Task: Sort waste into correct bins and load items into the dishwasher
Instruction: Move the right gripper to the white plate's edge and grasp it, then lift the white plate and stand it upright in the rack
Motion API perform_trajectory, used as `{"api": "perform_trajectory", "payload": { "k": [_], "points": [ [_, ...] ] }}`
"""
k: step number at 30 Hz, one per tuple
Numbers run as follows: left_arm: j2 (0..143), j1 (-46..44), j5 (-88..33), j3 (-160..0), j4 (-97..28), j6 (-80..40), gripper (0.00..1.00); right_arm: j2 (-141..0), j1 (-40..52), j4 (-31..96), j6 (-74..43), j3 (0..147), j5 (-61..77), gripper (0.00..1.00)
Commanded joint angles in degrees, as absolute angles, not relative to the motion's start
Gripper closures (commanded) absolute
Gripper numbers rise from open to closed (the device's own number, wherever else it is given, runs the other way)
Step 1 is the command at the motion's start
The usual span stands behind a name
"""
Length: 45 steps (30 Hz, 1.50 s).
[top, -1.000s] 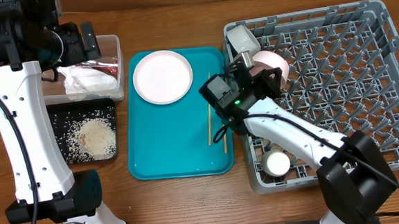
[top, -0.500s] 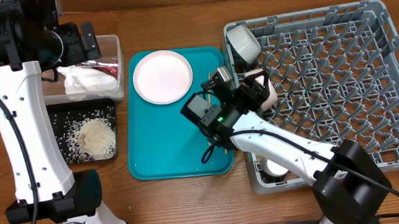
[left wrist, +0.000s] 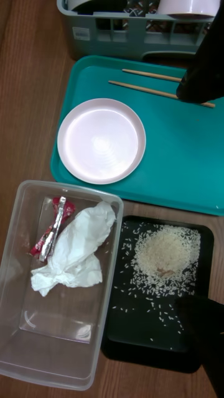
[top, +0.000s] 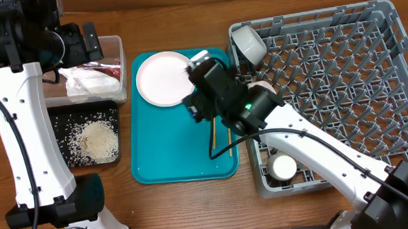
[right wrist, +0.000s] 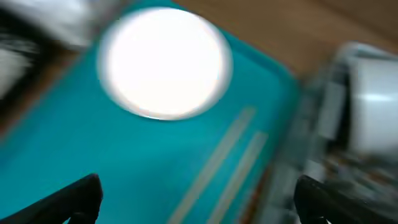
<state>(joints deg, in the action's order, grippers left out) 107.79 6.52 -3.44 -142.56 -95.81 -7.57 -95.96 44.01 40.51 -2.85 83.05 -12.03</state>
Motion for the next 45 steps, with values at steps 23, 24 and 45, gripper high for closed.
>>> {"api": "perform_trajectory", "payload": {
  "k": [23,24,45],
  "points": [
    [107.5,6.7,-3.9,-143.3,-95.7,-7.7,0.00,-109.1,43.4,25.2,-39.8,84.0,-11.0,0.28],
    [107.5,6.7,-3.9,-143.3,-95.7,-7.7,0.00,-109.9,43.3,24.5,-39.9,84.0,-11.0,0.29],
    [107.5,6.7,-3.9,-143.3,-95.7,-7.7,0.00,-127.9,40.6,19.4,-47.0,87.6,-15.4,0.60]
  ]
}}
